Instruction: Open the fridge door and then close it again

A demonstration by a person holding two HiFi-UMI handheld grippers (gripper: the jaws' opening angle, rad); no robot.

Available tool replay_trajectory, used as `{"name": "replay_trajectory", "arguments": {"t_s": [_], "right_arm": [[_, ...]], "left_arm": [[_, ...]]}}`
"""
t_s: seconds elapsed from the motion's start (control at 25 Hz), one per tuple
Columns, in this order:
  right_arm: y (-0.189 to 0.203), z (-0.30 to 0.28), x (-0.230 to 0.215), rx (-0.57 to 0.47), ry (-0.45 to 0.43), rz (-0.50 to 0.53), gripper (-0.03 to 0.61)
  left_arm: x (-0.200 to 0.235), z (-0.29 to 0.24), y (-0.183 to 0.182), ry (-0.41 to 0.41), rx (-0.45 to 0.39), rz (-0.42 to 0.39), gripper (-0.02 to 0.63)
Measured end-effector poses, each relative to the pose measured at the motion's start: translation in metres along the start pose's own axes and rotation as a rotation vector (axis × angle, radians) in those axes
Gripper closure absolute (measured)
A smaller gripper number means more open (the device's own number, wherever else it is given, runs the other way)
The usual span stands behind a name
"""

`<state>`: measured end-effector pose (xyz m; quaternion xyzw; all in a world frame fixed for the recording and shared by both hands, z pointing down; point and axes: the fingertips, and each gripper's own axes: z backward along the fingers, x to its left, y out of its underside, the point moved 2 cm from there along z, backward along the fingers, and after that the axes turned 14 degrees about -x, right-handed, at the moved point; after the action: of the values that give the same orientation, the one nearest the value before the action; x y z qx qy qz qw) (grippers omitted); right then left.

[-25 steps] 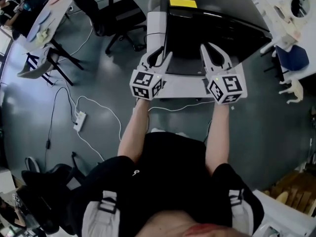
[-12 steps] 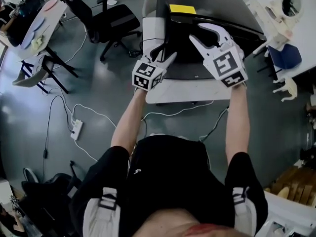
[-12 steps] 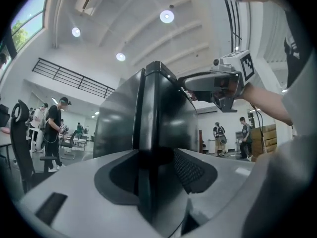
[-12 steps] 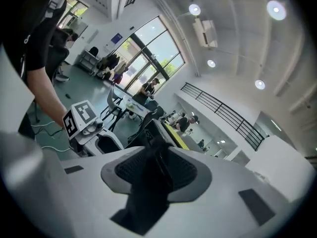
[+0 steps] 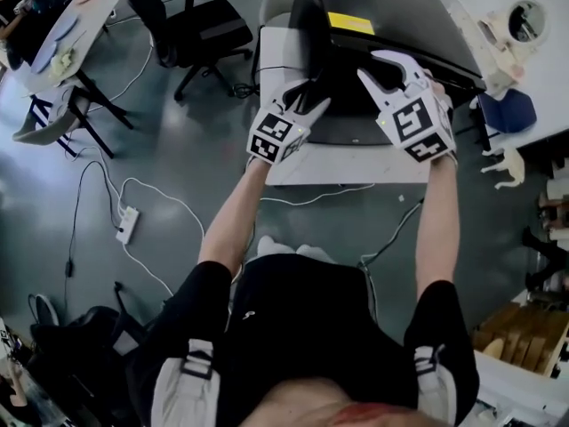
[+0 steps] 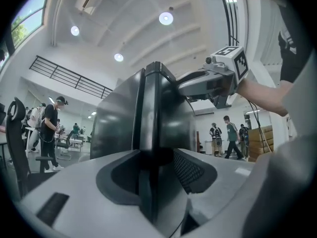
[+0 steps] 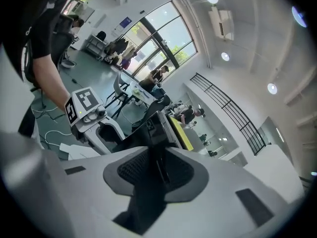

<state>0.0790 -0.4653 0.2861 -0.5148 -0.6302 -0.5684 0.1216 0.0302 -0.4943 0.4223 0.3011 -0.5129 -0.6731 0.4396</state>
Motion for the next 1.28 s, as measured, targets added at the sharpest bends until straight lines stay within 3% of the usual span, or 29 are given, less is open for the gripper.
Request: {"name": "replay_trajectory", "arguments": {"t_s": [0.4, 0.56, 0.8, 1.28], "right_arm": [[-0.003, 0.002, 0.002, -0.037, -0.012, 0.023, 0.495], [-0.005, 0.014, 0.009, -0.070, -0.050, 0.037, 0.494], [-0.015, 0.063, 0.039, -0.168, -0.085, 0.088, 0.485], [0.002, 0.214, 0.101, -0.345, -0.115, 0.217, 0.476]], "left_arm": [[-0.002, 0.003, 0.001, -0.060, 0.004, 0.024, 0.414], [-0.016, 0.012, -0.001, -0.058, 0.002, -0.001, 0.416], [-0.076, 0.044, -0.005, -0.120, 0.012, -0.050, 0.422], [-0.261, 0.084, -0.003, -0.274, 0.025, -0.128, 0.422]]}}
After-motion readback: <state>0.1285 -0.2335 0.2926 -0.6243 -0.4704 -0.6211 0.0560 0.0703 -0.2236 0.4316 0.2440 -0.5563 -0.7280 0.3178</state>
